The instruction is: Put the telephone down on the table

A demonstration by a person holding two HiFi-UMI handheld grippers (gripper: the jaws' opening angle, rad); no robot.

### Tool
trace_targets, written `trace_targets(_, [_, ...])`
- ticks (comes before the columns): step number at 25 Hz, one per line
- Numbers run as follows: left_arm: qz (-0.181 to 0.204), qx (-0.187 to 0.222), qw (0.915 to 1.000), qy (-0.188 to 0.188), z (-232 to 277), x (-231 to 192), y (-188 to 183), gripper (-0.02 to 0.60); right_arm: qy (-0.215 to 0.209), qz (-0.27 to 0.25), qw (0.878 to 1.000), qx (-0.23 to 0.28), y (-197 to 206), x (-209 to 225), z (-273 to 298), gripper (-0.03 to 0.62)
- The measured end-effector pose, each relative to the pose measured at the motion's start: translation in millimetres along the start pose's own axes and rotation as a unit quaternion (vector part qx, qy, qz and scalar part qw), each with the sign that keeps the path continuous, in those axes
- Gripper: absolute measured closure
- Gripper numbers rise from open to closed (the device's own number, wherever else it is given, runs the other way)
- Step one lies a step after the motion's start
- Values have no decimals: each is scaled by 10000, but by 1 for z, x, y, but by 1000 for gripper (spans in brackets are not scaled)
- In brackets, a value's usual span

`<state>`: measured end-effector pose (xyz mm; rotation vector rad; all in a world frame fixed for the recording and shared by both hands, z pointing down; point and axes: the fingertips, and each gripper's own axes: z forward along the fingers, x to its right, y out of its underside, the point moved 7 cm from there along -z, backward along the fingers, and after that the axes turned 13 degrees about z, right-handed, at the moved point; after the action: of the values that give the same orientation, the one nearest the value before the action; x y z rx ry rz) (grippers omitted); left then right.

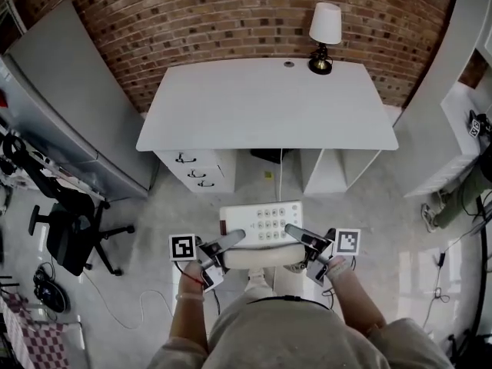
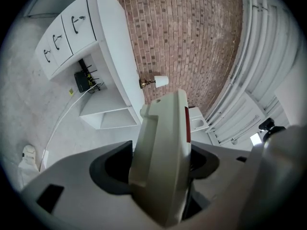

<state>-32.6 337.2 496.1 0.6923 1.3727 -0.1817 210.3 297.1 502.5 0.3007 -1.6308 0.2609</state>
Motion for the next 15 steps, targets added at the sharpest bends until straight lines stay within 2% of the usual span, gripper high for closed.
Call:
trace_targets(8, [-21, -175, 9998, 105, -18, -37, -80, 279, 99, -164, 9996, 221, -29, 12, 75, 459])
trace_targets(15, [-119, -190, 9996, 176, -23, -56, -108, 279, 225, -144, 9992, 300, -43, 16, 102, 459])
